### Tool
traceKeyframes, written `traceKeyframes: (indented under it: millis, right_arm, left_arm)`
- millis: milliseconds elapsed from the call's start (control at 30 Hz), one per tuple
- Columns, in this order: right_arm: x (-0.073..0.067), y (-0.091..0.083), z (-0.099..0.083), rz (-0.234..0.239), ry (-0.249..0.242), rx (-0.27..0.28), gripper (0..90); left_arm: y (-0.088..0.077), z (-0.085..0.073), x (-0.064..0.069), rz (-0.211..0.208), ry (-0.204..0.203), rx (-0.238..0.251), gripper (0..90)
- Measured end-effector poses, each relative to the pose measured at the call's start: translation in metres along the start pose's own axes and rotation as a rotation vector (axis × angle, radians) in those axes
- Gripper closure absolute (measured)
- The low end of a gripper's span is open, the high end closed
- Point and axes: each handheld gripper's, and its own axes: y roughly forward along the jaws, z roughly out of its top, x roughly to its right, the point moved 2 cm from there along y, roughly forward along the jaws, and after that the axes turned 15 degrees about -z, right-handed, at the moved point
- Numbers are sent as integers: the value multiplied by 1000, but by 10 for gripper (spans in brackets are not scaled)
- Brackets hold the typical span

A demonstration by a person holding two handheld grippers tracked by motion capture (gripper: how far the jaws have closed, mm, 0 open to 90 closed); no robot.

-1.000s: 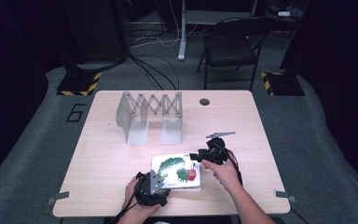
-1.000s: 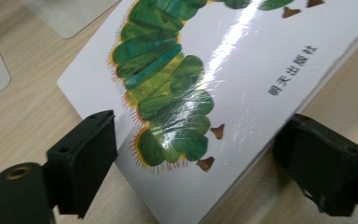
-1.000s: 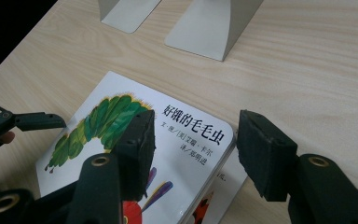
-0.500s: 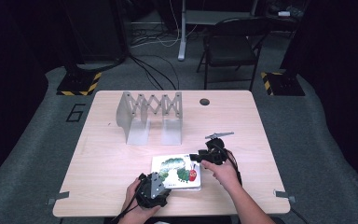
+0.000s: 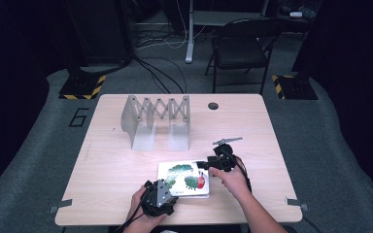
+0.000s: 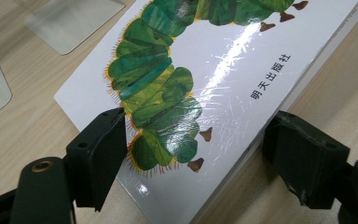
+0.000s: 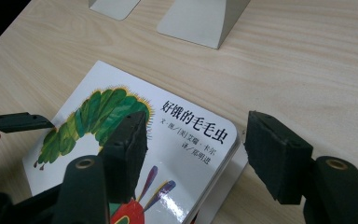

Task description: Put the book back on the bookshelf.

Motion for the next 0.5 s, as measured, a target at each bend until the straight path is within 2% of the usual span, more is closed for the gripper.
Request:
traceKeyframes:
  millis: [233,267,367,500]
  right_arm:
    - [2,-5,10,-5,26,-28,361]
    - [1,-6,15,2,25,-45,360]
    - [1,-3,18,-2,7,-46,358]
    - [1,8,22,7,-11,-77,358]
  left_arm:
    - [0,0,0,1,3,1,218]
    - [0,0,0,1,3,0,218]
    - [0,0,0,1,4,0,218]
    - [0,0,0,4,0,3,218]
